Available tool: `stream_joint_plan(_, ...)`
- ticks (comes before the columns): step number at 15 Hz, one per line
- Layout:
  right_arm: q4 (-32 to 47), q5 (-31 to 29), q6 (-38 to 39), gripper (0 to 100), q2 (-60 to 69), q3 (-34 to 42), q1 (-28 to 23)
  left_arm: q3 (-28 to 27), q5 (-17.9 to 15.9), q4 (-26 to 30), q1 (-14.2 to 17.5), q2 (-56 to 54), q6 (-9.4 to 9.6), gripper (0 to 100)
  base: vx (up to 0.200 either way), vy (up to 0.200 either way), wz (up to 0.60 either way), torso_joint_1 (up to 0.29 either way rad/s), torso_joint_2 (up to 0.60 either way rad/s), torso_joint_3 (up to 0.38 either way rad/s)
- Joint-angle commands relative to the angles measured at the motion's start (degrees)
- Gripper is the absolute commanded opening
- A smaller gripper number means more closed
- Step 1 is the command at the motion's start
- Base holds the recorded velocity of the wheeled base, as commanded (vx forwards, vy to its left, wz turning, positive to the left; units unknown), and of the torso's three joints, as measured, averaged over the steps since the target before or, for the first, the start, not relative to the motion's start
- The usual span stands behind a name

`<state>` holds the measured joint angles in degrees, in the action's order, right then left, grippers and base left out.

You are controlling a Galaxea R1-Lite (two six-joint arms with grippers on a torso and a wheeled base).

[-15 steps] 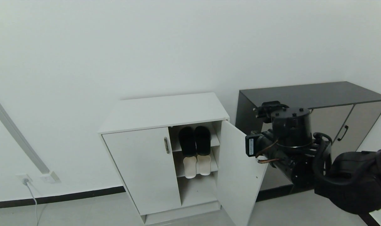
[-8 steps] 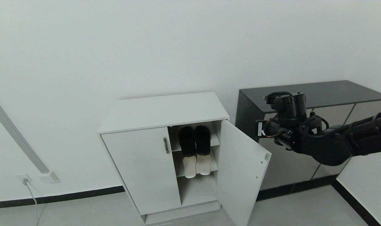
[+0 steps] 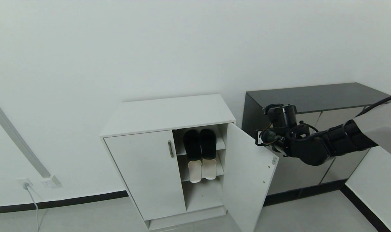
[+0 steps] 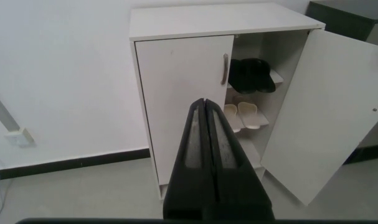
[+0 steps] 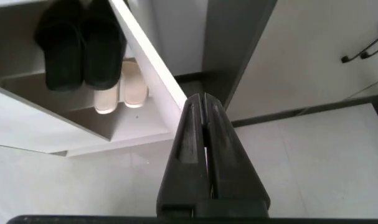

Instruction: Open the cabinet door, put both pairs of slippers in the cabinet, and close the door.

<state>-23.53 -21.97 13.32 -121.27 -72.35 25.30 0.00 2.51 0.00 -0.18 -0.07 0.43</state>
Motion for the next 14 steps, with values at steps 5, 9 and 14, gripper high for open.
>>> stream_joint_plan(5, -0.11, 0.17, -0.14, 0, -5.99, -3.23, -3.32, 0.00, 0.04, 0.00, 0.01, 0.07, 0.01, 0, 0.000, 0.000, 0.00, 0.000, 0.00, 0.000)
stream_joint_plan(9, -0.03, 0.52, -0.14, 0, -6.61, -3.32, -3.67, 0.00, 0.04, 0.00, 0.01, 0.07, 0.01, 0, 0.000, 0.000, 0.00, 0.000, 0.00, 0.000)
stream_joint_plan(14, 0.06, 0.52, -0.23, 0, -6.17, -2.53, -2.88, 0.00, 0.04, 0.00, 0.01, 0.07, 0.01, 0, 0.000, 0.000, 0.00, 0.000, 0.00, 0.000)
